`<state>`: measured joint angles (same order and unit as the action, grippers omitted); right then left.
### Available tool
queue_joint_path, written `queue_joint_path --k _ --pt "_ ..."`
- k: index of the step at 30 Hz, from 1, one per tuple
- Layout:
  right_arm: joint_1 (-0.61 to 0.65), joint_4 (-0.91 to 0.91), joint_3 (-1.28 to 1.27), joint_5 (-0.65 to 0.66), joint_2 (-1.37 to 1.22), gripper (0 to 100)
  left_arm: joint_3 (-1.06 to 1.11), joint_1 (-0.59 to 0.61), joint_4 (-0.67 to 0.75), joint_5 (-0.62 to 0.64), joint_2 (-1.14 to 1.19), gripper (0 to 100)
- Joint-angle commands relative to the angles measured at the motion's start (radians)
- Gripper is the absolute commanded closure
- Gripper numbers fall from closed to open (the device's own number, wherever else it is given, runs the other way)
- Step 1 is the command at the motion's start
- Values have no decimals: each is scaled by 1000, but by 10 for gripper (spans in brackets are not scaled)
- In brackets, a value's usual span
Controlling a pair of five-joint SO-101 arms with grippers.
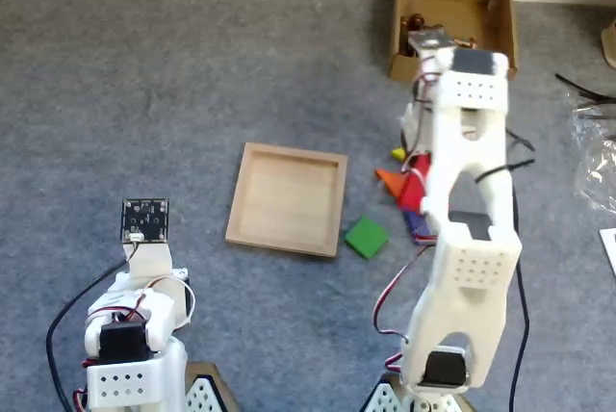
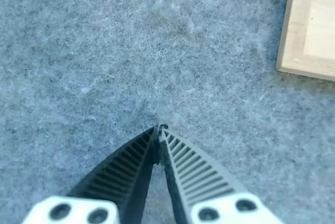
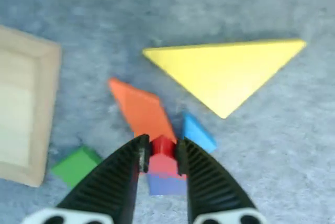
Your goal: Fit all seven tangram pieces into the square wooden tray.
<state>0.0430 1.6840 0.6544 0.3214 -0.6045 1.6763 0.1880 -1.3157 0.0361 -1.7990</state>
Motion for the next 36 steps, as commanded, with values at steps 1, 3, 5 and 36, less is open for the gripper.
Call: queue_joint_path --k 1,3,5,36 --pt "56 13 59 12 15 973 21 8 -8 2 7 995" --pt "64 13 56 12 13 973 21 8 -8 2 7 995" --pt "64 10 38 12 13 973 21 8 -8 2 7 995" --pt "47 79 8 149 45 910 21 8 -8 2 7 995"
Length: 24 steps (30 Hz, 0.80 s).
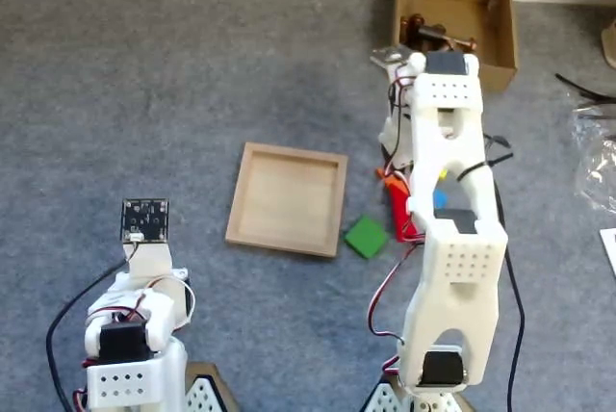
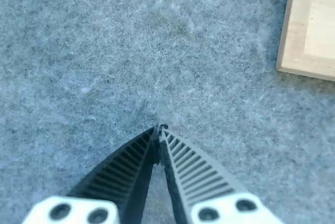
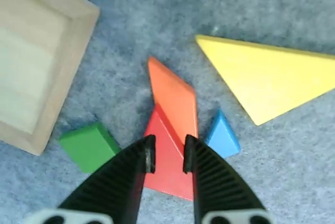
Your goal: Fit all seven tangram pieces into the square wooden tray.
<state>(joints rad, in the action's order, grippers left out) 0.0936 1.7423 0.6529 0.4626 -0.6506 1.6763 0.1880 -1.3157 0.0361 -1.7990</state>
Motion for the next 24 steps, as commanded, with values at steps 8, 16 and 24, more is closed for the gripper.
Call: queue_joint_path --k 8,16,24 --pt "5 19 -196 -20 407 910 21 8 -8 2 7 995" --pt "8 18 -440 -20 604 914 21 8 -8 2 7 995" --pt "44 -12 -696 -18 814 914 21 8 -8 2 7 995"
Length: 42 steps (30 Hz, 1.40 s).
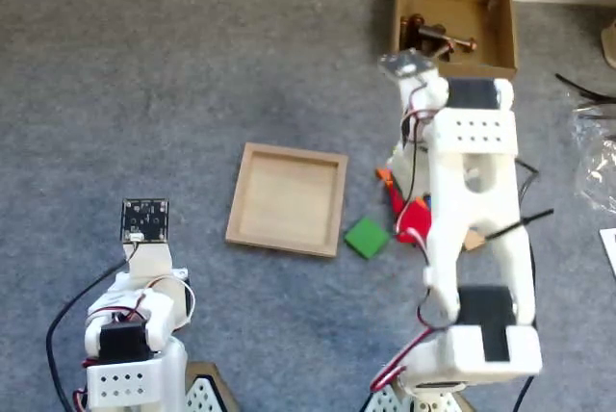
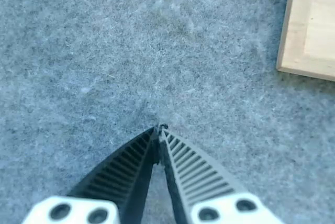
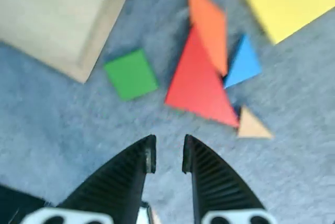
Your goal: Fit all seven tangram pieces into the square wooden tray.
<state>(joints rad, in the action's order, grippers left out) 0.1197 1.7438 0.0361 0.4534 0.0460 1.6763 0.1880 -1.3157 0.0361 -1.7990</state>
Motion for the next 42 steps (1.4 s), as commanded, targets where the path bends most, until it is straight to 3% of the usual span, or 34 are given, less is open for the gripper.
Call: queue_joint_path --k 1,9,14,24,28,34,42 --pt "19 -39 -124 -9 147 914 21 8 -8 2 7 995" --pt "19 -323 -527 146 331 906 21 8 -8 2 7 995" --pt "19 -444 -665 256 352 795 21 8 -8 2 7 995" --pt "4 -562 -700 460 352 729 21 8 -8 2 7 995" --pt "8 -564 -704 471 351 728 21 8 -8 2 7 995" --pt "8 -568 -763 603 351 728 21 8 -8 2 7 995" --pt "2 -710 -855 624 360 727 21 8 -8 2 7 995"
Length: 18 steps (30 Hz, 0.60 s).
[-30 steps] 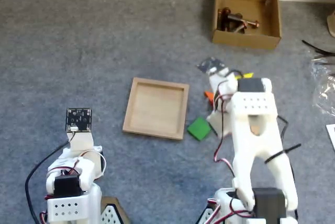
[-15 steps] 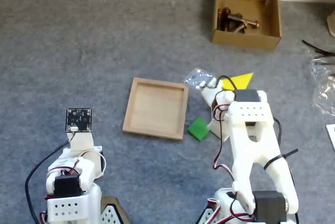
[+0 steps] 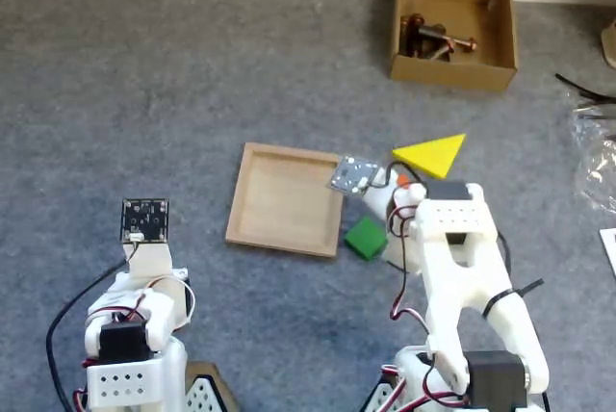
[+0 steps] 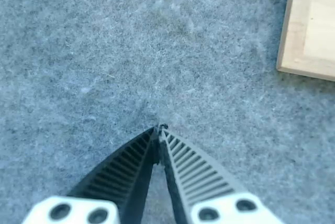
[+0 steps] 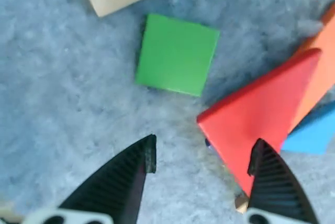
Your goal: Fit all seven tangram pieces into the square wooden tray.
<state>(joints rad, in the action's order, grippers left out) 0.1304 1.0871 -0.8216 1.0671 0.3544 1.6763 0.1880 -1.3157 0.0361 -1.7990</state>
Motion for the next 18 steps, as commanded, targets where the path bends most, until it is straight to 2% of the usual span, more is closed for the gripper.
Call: queue_joint_path --k 1,6,18 --pt "-8 -65 1 -9 51 727 21 8 -8 2 7 995" --pt "-16 -143 -1 -91 44 727 21 8 -8 2 7 995" --pt "-19 -170 -50 -91 41 727 21 8 -8 2 7 995"
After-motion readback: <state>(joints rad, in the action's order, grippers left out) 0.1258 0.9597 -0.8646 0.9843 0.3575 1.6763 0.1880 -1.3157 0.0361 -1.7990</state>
